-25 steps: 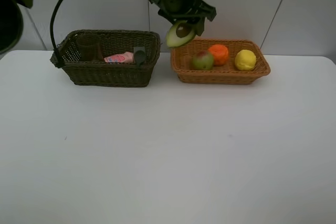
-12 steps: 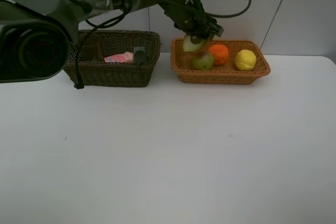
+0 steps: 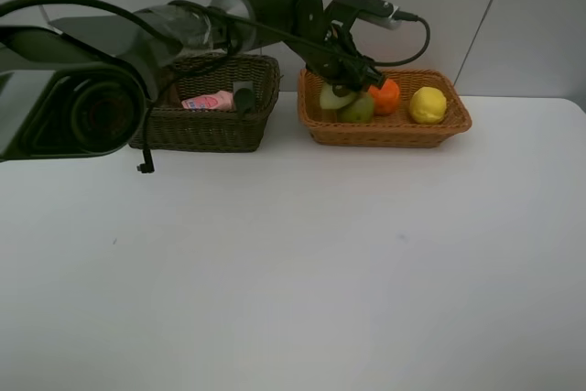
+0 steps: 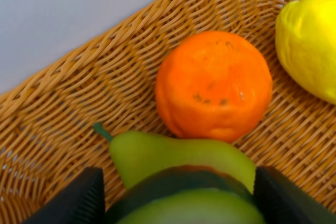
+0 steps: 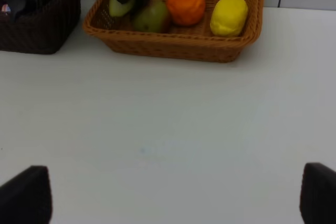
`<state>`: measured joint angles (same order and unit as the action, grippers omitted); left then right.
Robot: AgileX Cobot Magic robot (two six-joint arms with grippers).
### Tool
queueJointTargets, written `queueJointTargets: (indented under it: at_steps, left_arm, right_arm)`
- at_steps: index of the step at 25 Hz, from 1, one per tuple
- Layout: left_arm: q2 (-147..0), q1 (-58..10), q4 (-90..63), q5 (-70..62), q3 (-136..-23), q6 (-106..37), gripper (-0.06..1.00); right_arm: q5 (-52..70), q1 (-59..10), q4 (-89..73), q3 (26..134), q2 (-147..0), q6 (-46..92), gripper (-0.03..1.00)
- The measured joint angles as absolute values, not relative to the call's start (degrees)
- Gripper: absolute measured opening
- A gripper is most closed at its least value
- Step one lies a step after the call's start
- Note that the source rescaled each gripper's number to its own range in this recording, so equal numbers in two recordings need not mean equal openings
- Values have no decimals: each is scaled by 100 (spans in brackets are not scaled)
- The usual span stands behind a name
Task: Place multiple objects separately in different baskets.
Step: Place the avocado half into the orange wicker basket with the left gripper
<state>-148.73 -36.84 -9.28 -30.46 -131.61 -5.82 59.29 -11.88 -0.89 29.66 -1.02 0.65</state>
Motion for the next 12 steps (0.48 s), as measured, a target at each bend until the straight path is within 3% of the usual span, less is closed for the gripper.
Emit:
queueJointTargets:
  at_steps: [12]
  left_arm:
    - [-14881,-3684,-909,-3036,-13161,-584,74]
  right_arm:
    - [5929,-1188,-89,2966,-102,65,100]
